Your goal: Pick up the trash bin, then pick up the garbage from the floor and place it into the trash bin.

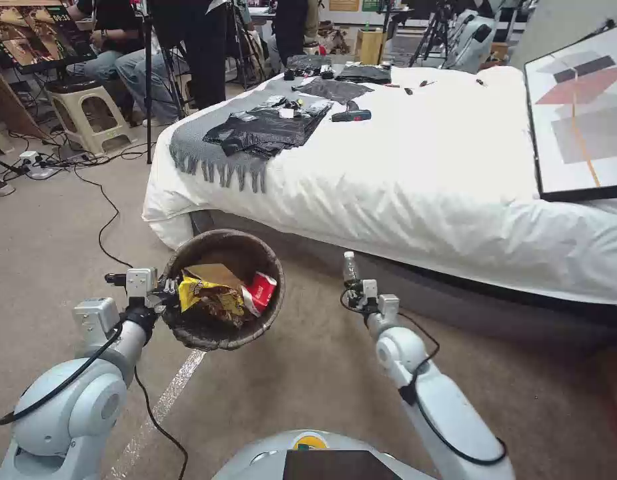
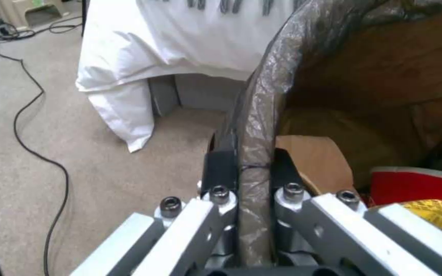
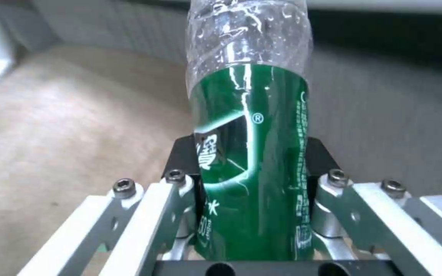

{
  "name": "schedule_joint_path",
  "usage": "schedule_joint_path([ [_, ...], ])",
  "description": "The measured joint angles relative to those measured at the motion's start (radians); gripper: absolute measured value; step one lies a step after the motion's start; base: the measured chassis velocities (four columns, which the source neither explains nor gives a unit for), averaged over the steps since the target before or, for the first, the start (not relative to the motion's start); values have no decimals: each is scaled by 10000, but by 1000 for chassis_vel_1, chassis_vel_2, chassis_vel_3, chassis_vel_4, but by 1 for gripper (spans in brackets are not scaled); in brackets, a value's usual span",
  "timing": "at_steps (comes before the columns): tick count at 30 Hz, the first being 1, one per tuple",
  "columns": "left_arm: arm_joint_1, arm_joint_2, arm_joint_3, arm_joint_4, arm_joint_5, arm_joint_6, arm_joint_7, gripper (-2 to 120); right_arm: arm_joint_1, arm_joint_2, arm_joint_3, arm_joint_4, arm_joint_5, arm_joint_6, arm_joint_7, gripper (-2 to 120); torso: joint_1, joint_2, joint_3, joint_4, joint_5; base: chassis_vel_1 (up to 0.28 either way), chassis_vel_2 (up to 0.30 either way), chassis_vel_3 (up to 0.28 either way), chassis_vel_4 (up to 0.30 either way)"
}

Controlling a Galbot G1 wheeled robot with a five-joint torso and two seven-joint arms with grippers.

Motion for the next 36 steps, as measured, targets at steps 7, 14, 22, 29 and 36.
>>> schedule_joint_path([
  [7,-1,68,0,0,-27,0,-7,2,-69,-1249,-88,1648,272,-235,-482,28,0,0,0,1,0,0,0,0,0],
  [14,16,82,79,-6,-9,0,-5,2,591,-2193,-257,3135,985,-716,-1089,28,0,0,0,3,0,0,0,0,0],
  [22,72,99,142,-72,9,0,-40,2,1689,-2451,-570,4363,1942,-1608,-1277,28,0,0,0,3,-1,0,0,0,0],
  [29,90,67,245,-100,43,0,-66,2,2712,-2373,-1277,4656,2556,-2026,-1331,28,0,0,1,1,-1,0,0,0,0],
  [36,146,-1,290,-146,77,0,-88,2,4060,-2373,-2585,4511,3032,-2162,-1283,28,0,0,1,4,-2,0,0,0,0],
])
